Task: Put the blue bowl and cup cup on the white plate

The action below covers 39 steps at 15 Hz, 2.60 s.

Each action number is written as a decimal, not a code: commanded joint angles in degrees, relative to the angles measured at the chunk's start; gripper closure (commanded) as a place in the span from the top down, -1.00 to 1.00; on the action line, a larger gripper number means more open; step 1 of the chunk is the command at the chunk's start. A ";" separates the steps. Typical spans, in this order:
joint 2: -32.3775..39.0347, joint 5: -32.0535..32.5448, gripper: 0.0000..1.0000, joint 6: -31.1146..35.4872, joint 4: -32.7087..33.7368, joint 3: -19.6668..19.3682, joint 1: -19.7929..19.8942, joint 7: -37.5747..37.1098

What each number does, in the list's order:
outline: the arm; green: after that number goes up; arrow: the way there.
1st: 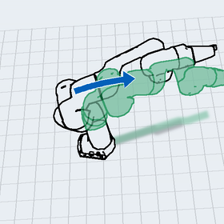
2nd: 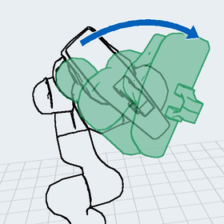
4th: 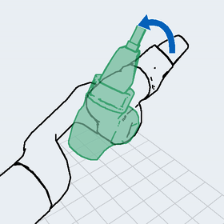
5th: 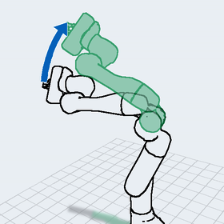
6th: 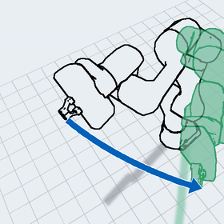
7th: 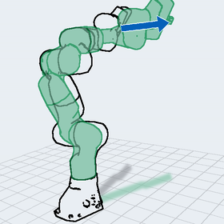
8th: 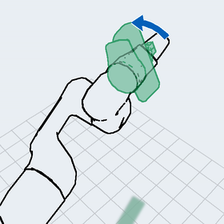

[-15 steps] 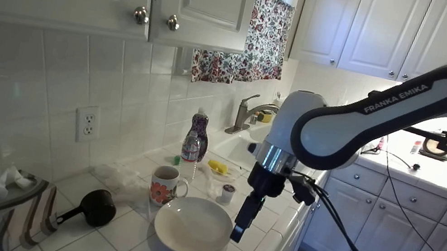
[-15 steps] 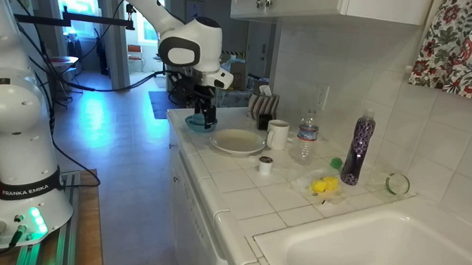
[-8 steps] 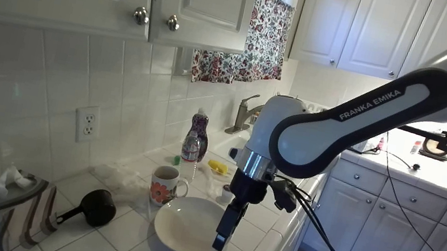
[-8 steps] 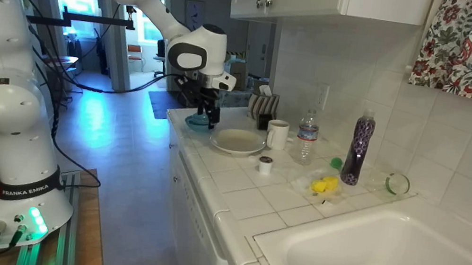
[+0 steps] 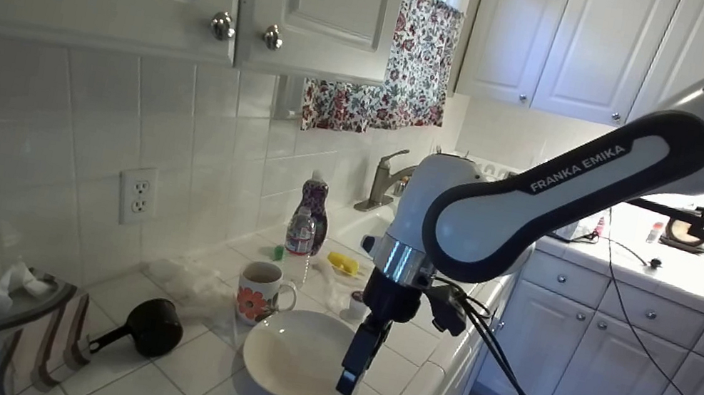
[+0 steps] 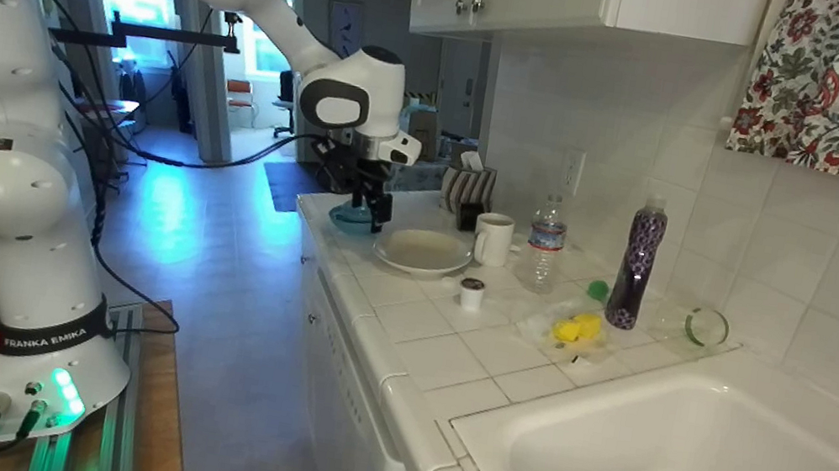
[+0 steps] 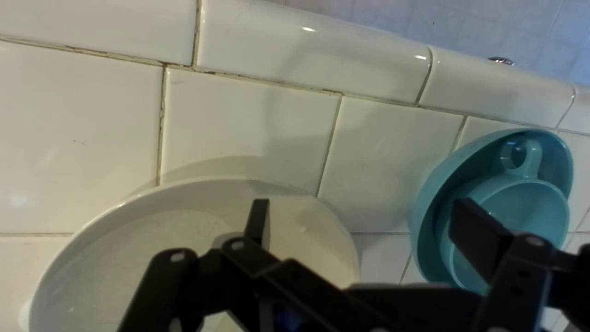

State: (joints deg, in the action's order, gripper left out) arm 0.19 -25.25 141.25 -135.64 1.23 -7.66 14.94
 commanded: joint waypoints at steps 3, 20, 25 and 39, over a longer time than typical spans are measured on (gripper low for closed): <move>4.37 1.41 1.00 0.85 2.55 3.24 0.42 -1.34; 14.70 3.39 -0.01 0.37 12.71 7.11 0.46 -6.07; 15.60 4.16 -0.85 0.43 13.63 7.19 0.52 -6.89; 13.19 3.88 -0.98 -0.35 12.95 7.49 1.34 -8.09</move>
State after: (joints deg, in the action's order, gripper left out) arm 14.63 -21.18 141.64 -122.48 7.78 -7.57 7.92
